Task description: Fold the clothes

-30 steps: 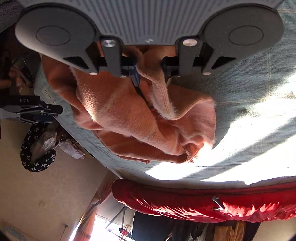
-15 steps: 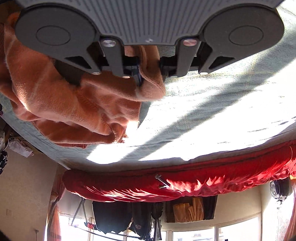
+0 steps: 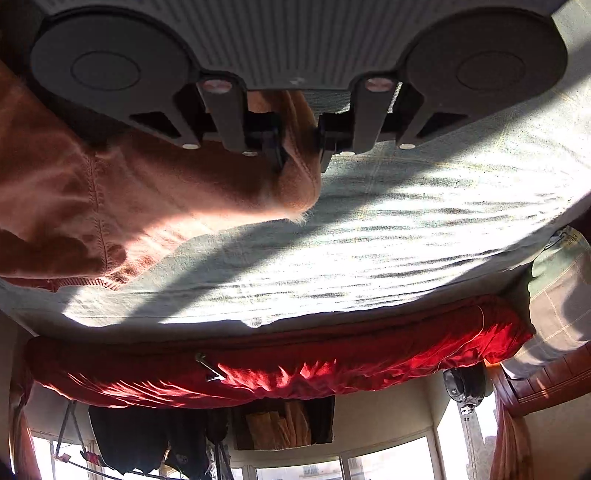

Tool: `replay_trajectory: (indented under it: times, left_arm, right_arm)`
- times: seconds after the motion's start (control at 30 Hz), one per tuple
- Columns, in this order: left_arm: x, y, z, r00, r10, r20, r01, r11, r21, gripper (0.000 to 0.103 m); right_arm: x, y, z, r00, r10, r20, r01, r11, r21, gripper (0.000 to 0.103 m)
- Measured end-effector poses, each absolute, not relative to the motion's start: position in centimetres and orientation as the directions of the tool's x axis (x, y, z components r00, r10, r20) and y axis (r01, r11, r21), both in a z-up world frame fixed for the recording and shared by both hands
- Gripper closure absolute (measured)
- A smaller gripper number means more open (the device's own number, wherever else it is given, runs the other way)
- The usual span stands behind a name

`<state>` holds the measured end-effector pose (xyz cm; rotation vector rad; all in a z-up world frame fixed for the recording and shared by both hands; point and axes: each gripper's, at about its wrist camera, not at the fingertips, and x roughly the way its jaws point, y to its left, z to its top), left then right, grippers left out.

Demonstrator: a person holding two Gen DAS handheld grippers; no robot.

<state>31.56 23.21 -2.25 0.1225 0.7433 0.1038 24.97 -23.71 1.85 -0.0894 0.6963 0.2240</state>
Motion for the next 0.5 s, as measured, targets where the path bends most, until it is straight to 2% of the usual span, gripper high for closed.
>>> replay_trajectory:
  times: [0.23, 0.33, 0.4, 0.5]
  left_arm:
    - [33.3, 24.3, -3.0, 0.706, 0.133, -0.696, -0.087, 0.991, 0.102, 0.08]
    - [33.9, 25.0, -3.5, 0.69, 0.119, -0.714, -0.093, 0.993, 0.075, 0.072]
    - [33.1, 25.7, -3.7, 0.688, 0.09, -0.72, -0.11, 0.994, 0.019, 0.06]
    - [31.5, 26.8, -4.0, 0.689, 0.037, -0.724, -0.138, 0.987, -0.08, 0.052]
  right_arm:
    - [24.3, -25.4, 0.9, 0.727, 0.164, -0.667, -0.214, 0.977, 0.008, 0.016]
    - [23.8, -26.1, 0.5, 0.727, 0.146, -0.671, -0.183, 0.983, 0.016, 0.015]
    - [23.6, -26.3, 0.2, 0.724, 0.135, -0.676, -0.162, 0.987, 0.023, 0.015]
    - [23.3, -26.0, 0.0, 0.722, 0.129, -0.68, -0.151, 0.988, 0.027, 0.013]
